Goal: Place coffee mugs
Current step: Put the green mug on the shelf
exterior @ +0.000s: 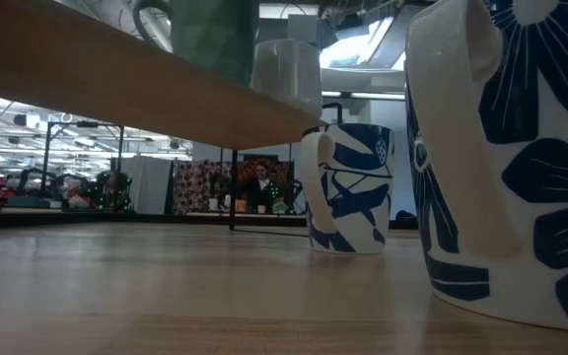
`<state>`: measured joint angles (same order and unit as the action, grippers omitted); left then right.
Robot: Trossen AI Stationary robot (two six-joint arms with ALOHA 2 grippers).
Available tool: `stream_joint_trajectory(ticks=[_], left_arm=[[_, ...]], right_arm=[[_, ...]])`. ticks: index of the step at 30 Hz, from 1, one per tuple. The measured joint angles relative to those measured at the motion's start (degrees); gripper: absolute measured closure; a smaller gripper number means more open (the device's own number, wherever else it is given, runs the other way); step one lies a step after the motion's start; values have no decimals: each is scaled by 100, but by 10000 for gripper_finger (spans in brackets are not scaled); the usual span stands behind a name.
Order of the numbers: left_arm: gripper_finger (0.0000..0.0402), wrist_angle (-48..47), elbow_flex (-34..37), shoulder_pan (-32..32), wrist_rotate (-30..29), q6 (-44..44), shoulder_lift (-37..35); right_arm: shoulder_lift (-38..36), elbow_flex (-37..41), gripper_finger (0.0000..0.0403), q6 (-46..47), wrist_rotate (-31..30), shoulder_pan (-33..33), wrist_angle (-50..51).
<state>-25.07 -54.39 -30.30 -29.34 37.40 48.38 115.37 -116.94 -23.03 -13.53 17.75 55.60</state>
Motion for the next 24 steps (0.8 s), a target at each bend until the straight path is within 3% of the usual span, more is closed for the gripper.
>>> stream_joint_trajectory(ticks=[24], left_arm=[[259, -1, 0, 2, 0, 1, 0]], right_arm=[[2, 126, 403, -604, 263, -861, -1018]])
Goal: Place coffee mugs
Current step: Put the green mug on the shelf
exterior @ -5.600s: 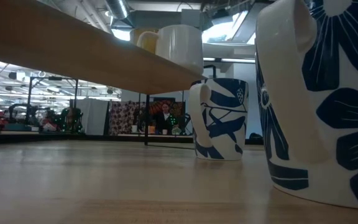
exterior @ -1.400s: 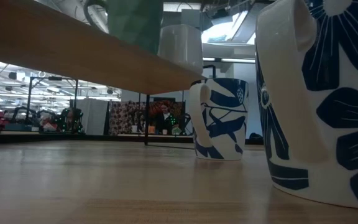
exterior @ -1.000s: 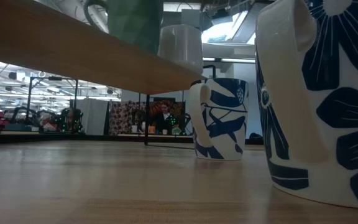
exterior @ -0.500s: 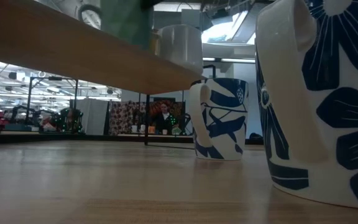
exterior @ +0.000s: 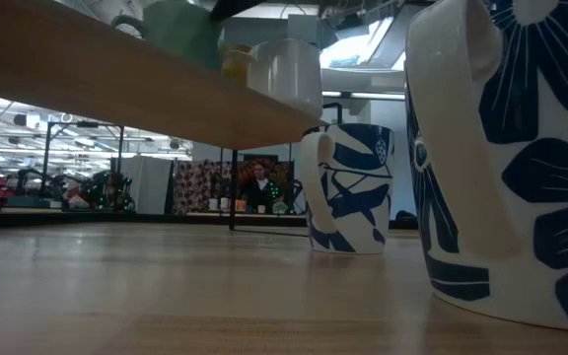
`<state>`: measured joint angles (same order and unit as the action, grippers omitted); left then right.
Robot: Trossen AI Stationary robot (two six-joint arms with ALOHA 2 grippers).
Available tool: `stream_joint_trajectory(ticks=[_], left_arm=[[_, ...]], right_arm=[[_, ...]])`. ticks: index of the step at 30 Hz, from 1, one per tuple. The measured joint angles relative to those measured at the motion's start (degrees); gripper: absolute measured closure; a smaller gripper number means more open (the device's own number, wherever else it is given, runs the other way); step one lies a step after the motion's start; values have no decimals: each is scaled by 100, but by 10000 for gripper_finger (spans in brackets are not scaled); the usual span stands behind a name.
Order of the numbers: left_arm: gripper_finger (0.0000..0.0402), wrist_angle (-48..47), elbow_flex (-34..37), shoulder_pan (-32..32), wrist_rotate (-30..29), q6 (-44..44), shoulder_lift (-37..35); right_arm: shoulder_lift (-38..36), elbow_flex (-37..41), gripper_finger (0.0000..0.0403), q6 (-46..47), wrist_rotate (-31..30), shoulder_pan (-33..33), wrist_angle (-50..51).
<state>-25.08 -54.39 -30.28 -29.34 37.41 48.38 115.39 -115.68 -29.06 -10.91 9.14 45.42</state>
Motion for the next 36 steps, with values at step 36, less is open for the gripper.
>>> stream_joint_trajectory(ticks=[36], left_arm=[[260, -629, -9, -180, 875, 458, 1131]], right_arm=[[111, -846, 355, 2120, -960, 1147, 2823]])
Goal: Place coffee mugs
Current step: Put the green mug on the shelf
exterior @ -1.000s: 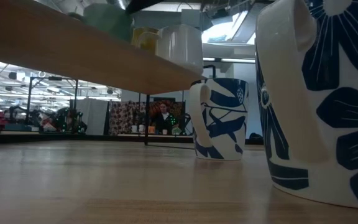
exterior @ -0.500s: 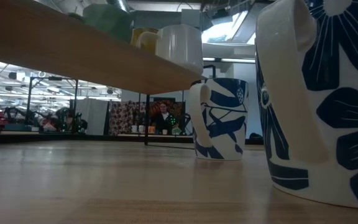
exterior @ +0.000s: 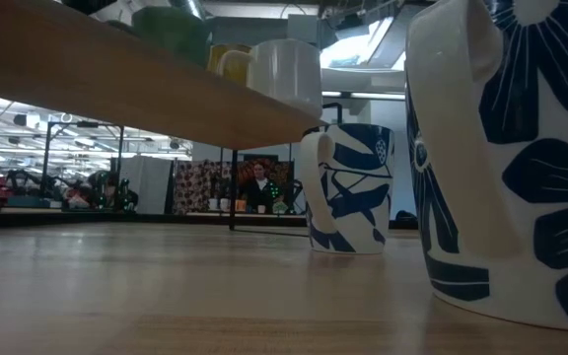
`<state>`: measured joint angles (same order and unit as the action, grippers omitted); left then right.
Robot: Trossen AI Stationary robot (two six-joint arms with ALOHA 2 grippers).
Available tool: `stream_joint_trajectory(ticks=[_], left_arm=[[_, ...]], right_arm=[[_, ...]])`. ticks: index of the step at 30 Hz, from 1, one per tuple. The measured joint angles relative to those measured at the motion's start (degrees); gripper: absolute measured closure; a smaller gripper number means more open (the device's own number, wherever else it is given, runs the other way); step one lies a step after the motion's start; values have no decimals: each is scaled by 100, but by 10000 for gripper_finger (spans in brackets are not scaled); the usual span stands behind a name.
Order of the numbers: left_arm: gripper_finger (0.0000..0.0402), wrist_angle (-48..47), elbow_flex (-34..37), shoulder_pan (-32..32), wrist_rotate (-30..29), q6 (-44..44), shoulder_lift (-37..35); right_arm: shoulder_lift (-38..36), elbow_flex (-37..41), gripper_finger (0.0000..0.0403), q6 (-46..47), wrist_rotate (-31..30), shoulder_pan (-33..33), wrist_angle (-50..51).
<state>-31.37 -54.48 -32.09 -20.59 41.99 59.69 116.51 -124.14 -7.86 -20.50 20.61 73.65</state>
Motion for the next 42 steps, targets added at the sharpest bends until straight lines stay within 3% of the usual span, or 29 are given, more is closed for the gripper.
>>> stream_joint_trajectory(ticks=[7, 12, 16, 23, 35, 42], left_arm=[[260, -174, 0, -163, -338, -2, 160], [260, -696, 0, -82, -855, 35, 157], [260, -1188, 2, -2, -885, 154, 157], [260, -1326, 2, 102, -1416, 115, 157], [260, -1323, 4, 506, -1470, -91, 157], [260, -1500, 9, 600, -1439, -209, 157]], right_arm=[[0, 62, 319, 510, -171, 213, -7], [0, 62, 320, 617, -254, 244, -7], [0, 62, 321, 675, -246, 240, -7], [3, 63, 322, 631, -341, 173, -7], [52, 1263, 322, 440, 208, 150, -56], [57, 1362, 314, 4, 352, 150, -309]])
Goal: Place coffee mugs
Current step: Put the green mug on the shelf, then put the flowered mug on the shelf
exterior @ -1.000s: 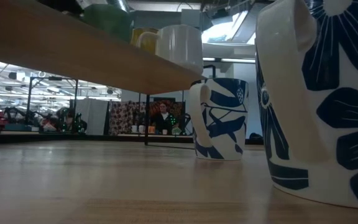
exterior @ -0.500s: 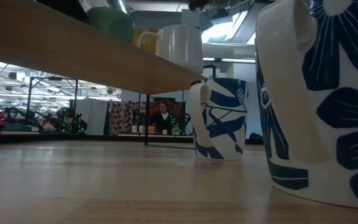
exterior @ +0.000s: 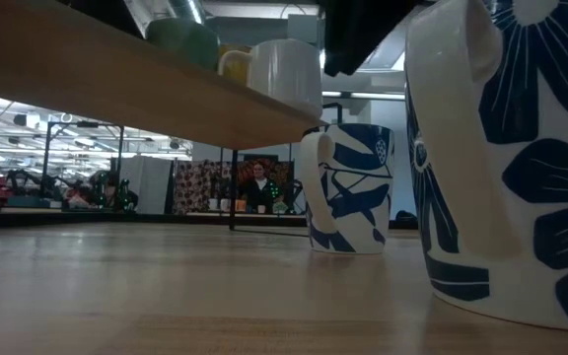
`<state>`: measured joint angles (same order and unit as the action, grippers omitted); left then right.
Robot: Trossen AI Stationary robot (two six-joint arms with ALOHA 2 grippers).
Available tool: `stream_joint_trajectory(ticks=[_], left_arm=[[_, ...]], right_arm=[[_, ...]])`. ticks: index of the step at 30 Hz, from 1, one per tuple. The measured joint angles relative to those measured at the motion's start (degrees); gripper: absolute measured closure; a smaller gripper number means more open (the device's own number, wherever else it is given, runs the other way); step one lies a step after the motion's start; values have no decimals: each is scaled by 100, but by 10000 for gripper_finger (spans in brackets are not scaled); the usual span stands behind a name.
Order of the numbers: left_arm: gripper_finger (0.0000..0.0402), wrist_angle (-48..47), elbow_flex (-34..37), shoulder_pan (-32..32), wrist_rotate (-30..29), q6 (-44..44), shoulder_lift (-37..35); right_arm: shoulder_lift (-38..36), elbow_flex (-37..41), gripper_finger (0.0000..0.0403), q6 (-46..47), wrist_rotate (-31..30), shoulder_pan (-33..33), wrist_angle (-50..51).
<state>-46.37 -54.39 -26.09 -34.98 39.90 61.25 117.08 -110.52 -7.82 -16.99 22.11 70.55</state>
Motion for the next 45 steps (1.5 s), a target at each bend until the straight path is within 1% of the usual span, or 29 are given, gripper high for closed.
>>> stream_joint_trajectory(ticks=[2, 4, 8, 11, 13, 15, 18, 21, 23, 26, 29, 32, 33, 34, 37, 40, 45], left_arm=[[260, -16, 0, 0, 12, 41, -2], [260, 41, 0, 0, 198, 173, -8], [260, 284, 2, -14, 989, 96, -24], [260, 451, 2, -73, 1575, 28, -24], [260, 567, 2, -135, 1849, 39, -61], [260, 754, 2, -198, 2004, 43, -119], [260, 948, 2, -255, 1982, 51, -216], [260, 1131, 2, -266, 1788, 54, -368], [260, 1225, 2, -264, 1626, 59, -434], [260, 1347, 1, -264, 1460, 65, -557], [260, 1389, 1, -264, 1444, 72, -664], [260, 1402, 0, -266, 1332, 166, -742], [260, 1403, 0, -264, 1306, 170, -764], [260, 1401, 0, -264, 1302, 170, -781], [260, 1397, 0, -264, 1294, 172, -789], [260, 1394, 0, -264, 1299, 172, -787], [260, 1392, 0, -264, 1310, 172, -793]], right_arm=[[0, -2, 298, -79, 75, 0, -55], [0, -2, 274, -191, 168, 0, -17], [-2, 120, 220, -314, 217, -2, -31], [-2, 340, 193, -334, 241, -6, -36], [-2, 574, 185, -351, 279, -7, -107], [-2, 851, 183, -365, 322, -9, -237], [-2, 1166, 183, -366, 373, -59, -419], [-2, 1434, 183, -374, 452, -126, -607], [-2, 1607, 193, -379, 506, -168, -789], [0, 1678, 231, -382, 494, -173, -806], [0, 1690, 290, -182, 474, -197, -882], [0, 1685, 365, 20, 548, -240, -924], [0, 1691, 382, 36, 603, -269, -871], [0, 1700, 389, 36, 612, -285, -838], [0, 1690, 385, 148, 760, -317, -886], [-34, 1653, 395, 154, 774, -307, -791], [-55, 1072, 395, 120, 866, -295, -78]])
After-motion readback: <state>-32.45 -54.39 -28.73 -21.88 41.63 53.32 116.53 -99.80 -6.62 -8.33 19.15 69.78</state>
